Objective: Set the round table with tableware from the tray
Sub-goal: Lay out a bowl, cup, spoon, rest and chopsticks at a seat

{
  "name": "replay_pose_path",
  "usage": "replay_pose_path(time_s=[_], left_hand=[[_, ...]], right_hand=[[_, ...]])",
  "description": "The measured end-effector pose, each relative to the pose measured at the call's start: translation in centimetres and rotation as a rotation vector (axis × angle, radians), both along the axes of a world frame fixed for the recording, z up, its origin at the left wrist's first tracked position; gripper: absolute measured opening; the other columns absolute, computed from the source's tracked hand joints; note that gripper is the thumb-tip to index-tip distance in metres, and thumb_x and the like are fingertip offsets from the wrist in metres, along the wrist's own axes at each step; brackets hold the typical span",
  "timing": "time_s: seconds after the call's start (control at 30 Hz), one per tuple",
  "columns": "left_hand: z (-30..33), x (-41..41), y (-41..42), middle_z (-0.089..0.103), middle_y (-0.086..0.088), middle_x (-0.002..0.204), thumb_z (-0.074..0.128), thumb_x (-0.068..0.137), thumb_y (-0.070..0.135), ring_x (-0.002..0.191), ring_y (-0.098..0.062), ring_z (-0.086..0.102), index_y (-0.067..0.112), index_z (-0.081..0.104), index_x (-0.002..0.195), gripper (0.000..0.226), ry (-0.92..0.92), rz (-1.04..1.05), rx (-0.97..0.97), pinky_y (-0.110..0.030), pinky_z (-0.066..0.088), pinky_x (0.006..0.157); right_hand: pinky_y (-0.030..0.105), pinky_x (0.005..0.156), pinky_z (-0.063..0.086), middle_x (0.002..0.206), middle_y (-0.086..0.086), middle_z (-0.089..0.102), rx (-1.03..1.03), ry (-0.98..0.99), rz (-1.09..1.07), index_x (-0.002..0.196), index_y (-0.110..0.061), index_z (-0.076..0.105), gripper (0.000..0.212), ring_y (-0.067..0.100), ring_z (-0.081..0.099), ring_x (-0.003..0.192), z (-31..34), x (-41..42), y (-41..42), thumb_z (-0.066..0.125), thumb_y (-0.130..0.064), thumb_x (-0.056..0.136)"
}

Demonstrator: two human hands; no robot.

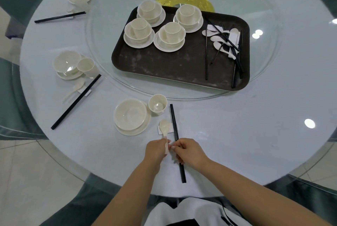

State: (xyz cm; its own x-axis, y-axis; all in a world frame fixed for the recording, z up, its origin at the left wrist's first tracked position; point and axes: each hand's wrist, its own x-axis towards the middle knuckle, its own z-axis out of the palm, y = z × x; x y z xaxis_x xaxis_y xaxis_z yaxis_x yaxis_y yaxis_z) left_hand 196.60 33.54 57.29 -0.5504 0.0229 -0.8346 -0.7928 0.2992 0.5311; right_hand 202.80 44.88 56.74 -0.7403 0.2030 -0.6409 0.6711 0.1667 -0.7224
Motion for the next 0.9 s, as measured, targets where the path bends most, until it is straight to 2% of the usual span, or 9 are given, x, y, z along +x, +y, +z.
replay_pose_path(time_s=[0.1, 0.23, 0.33, 0.43, 0.53, 0.63, 0.73, 0.8, 0.9], left_hand=[[0.0, 0.0, 0.2, 0.071, -0.015, 0.094, 0.053, 0.097, 0.02, 0.084, -0.023, 0.062, 0.012, 0.07, 0.081, 0.024, 0.009, -0.034, -0.024, -0.039, 0.051, 0.092], [-0.1, -0.1, -0.1, 0.061, -0.014, 0.082, 0.051, 0.098, 0.02, 0.078, -0.024, 0.053, 0.002, 0.071, 0.09, 0.029, 0.028, -0.101, -0.053, -0.035, 0.046, 0.077], [-0.1, -0.1, -0.3, 0.054, -0.012, 0.073, 0.052, 0.096, 0.017, 0.068, -0.021, 0.046, 0.002, 0.066, 0.08, 0.025, 0.061, -0.146, -0.057, -0.03, 0.04, 0.069], [0.1, 0.1, -0.5, 0.057, -0.005, 0.062, 0.054, 0.095, 0.012, 0.056, -0.014, 0.047, 0.004, 0.068, 0.073, 0.027, 0.093, -0.154, -0.024, -0.023, 0.042, 0.06], [0.1, 0.1, -0.6, 0.054, -0.004, 0.059, 0.053, 0.094, 0.011, 0.054, -0.013, 0.046, 0.003, 0.068, 0.075, 0.026, 0.116, -0.169, -0.01, -0.022, 0.042, 0.058], [0.1, 0.0, -0.7, 0.056, -0.004, 0.058, 0.055, 0.093, 0.009, 0.055, -0.013, 0.049, -0.001, 0.069, 0.078, 0.023, 0.114, -0.136, 0.013, -0.022, 0.046, 0.059], [0.2, 0.0, -0.7, 0.061, -0.009, 0.067, 0.054, 0.093, 0.008, 0.061, -0.016, 0.053, -0.002, 0.072, 0.086, 0.022, 0.111, -0.101, 0.022, -0.026, 0.05, 0.064], [0.1, -0.1, -0.7, 0.062, -0.008, 0.069, 0.054, 0.095, 0.009, 0.061, -0.016, 0.054, 0.005, 0.073, 0.083, 0.023, 0.114, -0.089, 0.014, -0.024, 0.051, 0.063], [0.1, -0.3, -0.7, 0.061, -0.004, 0.064, 0.053, 0.095, 0.008, 0.056, -0.012, 0.053, 0.01, 0.072, 0.083, 0.023, 0.135, -0.098, 0.006, -0.021, 0.05, 0.058]], right_hand=[[0.026, 0.056, 0.056, 0.061, 0.003, 0.069, 0.006, -0.001, -0.001, 0.085, -0.011, 0.069, 0.014, 0.018, 0.067, 0.055, 0.0, -0.2, 0.1, 0.061, -0.02, 0.093], [0.028, 0.058, 0.058, 0.066, 0.009, 0.071, -0.016, 0.006, -0.014, 0.088, -0.01, 0.069, 0.014, 0.028, 0.071, 0.064, 0.0, -0.6, 0.4, 0.058, -0.016, 0.094], [0.027, 0.057, 0.058, 0.065, 0.008, 0.071, -0.025, 0.008, -0.022, 0.089, -0.01, 0.07, 0.013, 0.028, 0.071, 0.064, 0.0, -0.9, 0.6, 0.059, -0.015, 0.094], [0.029, 0.058, 0.059, 0.066, 0.005, 0.07, -0.042, 0.003, -0.033, 0.096, -0.012, 0.071, 0.012, 0.023, 0.071, 0.061, -0.2, -1.1, 0.5, 0.061, -0.018, 0.094], [0.03, 0.06, 0.059, 0.066, 0.002, 0.07, -0.059, 0.011, -0.046, 0.101, -0.017, 0.069, 0.013, 0.024, 0.072, 0.063, -0.3, -1.3, 0.1, 0.064, -0.025, 0.093], [0.03, 0.062, 0.06, 0.065, -0.001, 0.07, -0.044, 0.04, -0.014, 0.096, -0.027, 0.067, 0.007, 0.021, 0.071, 0.061, -0.3, -1.5, -0.2, 0.062, -0.024, 0.094], [0.026, 0.06, 0.057, 0.064, -0.002, 0.069, -0.027, 0.056, 0.024, 0.092, -0.031, 0.068, 0.016, 0.014, 0.069, 0.058, -0.1, -1.7, -0.4, 0.058, -0.019, 0.094], [0.022, 0.058, 0.054, 0.065, -0.001, 0.07, -0.032, 0.061, 0.027, 0.094, -0.029, 0.07, 0.018, 0.012, 0.069, 0.057, 0.0, -1.8, -0.6, 0.057, -0.017, 0.094], [0.016, 0.055, 0.051, 0.059, -0.006, 0.068, -0.049, 0.055, 0.023, 0.089, -0.039, 0.067, 0.03, 0.007, 0.066, 0.054, 0.1, -1.6, -0.8, 0.056, -0.011, 0.091]])
